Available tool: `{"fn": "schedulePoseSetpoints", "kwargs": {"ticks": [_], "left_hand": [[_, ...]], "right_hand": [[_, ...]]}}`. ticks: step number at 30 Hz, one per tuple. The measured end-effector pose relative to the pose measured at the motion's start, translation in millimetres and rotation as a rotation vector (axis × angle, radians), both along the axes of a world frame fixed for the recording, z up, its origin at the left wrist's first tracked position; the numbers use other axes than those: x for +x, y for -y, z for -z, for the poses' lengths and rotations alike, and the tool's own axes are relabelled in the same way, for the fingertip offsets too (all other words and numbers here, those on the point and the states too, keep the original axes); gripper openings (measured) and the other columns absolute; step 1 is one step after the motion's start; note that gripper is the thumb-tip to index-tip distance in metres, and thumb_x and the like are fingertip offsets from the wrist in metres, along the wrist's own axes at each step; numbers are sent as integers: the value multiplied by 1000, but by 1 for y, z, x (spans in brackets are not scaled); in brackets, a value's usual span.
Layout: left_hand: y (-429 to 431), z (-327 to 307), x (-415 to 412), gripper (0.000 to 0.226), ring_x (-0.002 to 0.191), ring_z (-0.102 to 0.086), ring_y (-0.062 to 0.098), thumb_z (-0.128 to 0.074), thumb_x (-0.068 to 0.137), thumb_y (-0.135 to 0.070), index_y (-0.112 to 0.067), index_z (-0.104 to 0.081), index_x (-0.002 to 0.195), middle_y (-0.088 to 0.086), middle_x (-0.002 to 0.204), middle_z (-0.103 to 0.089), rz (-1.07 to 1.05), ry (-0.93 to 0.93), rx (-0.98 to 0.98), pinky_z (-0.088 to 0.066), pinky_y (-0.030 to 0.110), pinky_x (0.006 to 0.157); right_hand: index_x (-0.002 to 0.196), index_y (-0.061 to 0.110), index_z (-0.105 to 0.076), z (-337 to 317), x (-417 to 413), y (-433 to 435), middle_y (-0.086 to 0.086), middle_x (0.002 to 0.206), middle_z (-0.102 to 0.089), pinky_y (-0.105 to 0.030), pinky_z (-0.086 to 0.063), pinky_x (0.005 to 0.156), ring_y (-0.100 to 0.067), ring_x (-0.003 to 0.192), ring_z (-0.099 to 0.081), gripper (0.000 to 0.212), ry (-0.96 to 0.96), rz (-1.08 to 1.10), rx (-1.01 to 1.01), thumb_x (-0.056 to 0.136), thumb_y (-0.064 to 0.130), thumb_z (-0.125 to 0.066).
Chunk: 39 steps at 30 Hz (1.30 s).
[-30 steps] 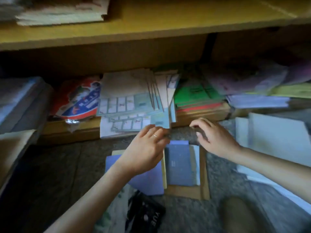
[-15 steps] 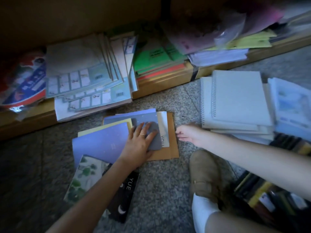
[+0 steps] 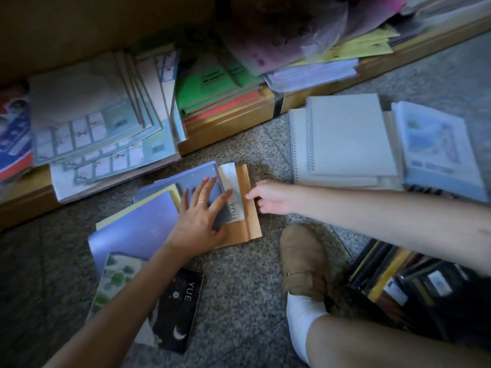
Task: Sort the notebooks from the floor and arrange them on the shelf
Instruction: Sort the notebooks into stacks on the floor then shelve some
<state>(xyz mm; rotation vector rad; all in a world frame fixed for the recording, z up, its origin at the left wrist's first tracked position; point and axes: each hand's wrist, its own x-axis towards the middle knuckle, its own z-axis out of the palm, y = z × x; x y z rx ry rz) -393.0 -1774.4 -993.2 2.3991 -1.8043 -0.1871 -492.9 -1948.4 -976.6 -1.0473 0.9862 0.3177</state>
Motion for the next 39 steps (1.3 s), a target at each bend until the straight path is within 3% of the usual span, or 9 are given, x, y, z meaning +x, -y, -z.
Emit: {"fn": "schedulePoseSetpoints", "kwargs": {"ticks": [3, 7, 12, 18, 23, 27, 31, 34, 39], "left_hand": [[2, -10, -2, 70, 144, -6, 27, -42, 81, -50, -26, -31, 146, 10, 157, -13, 11, -22, -92, -7, 63, 108], [14, -29, 4, 63, 146, -2, 22, -32, 89, -54, -27, -34, 145, 3, 158, -11, -68, -37, -214, -1, 62, 110], [33, -58, 34, 70, 145, -11, 16, -23, 84, -62, -28, -34, 144, -4, 153, -28, -289, -136, -243, 8, 52, 112], [20, -73, 50, 67, 98, -60, 33, -24, 83, -63, -16, -59, 116, 9, 104, -66, -215, 4, -110, -40, 38, 89], [-17, -53, 22, 58, 112, -57, 32, -38, 84, -46, -15, -51, 131, 10, 133, -53, -116, -54, -140, -45, 42, 93], [-49, -15, -14, 55, 96, -65, 30, -41, 81, -42, -14, -60, 123, 16, 142, -46, -9, 13, 5, -52, 35, 81], [-81, 27, -45, 62, 123, -49, 29, -41, 87, -40, -7, -43, 139, 12, 150, -33, 43, 1, 91, -31, 38, 104], [-93, 33, -53, 52, 131, -38, 24, -36, 93, -40, -10, -54, 131, 12, 148, -36, 87, 19, 98, -26, 39, 106], [-94, 14, -42, 45, 116, -55, 22, -34, 95, -47, -21, -51, 126, 8, 138, -50, 32, -31, -20, -49, 35, 93]], "right_hand": [[140, 12, -25, 4, 2, -7, -16, 138, -47, -52, -36, 107, -30, 126, -46, 62, 19, -48, -140, 88, -3, -55], [140, 22, -30, -5, 0, -13, -10, 119, -62, -43, -47, 95, -24, 111, -57, 69, 113, -151, -439, 83, 5, -64], [142, 25, -28, -23, -5, -24, -7, 137, -48, -42, -39, 104, -19, 128, -43, 75, 255, -305, -658, 82, 17, -70], [138, 20, -34, -29, -17, -38, 1, 119, -54, -34, -40, 96, -16, 117, -46, 65, 334, -285, -748, 83, 8, -67], [134, 23, -37, -14, -12, -35, -5, 128, -56, -48, -45, 97, -24, 120, -51, 62, 326, -250, -752, 82, 8, -66], [133, 23, -39, -11, -7, -29, -5, 130, -54, -47, -45, 97, -21, 124, -48, 57, 280, -279, -796, 85, 0, -58], [128, 25, -43, -7, -5, -27, -9, 126, -57, -48, -46, 95, -22, 121, -50, 52, 274, -285, -801, 86, -2, -56], [121, 30, -48, -16, 0, -27, -6, 120, -61, -48, -48, 94, -22, 115, -56, 42, 323, -205, -873, 88, 6, -56], [116, 24, -54, -61, 18, -25, 1, 103, -63, -43, -51, 84, -17, 96, -61, 30, 487, 35, -1030, 92, 6, -48]]}}
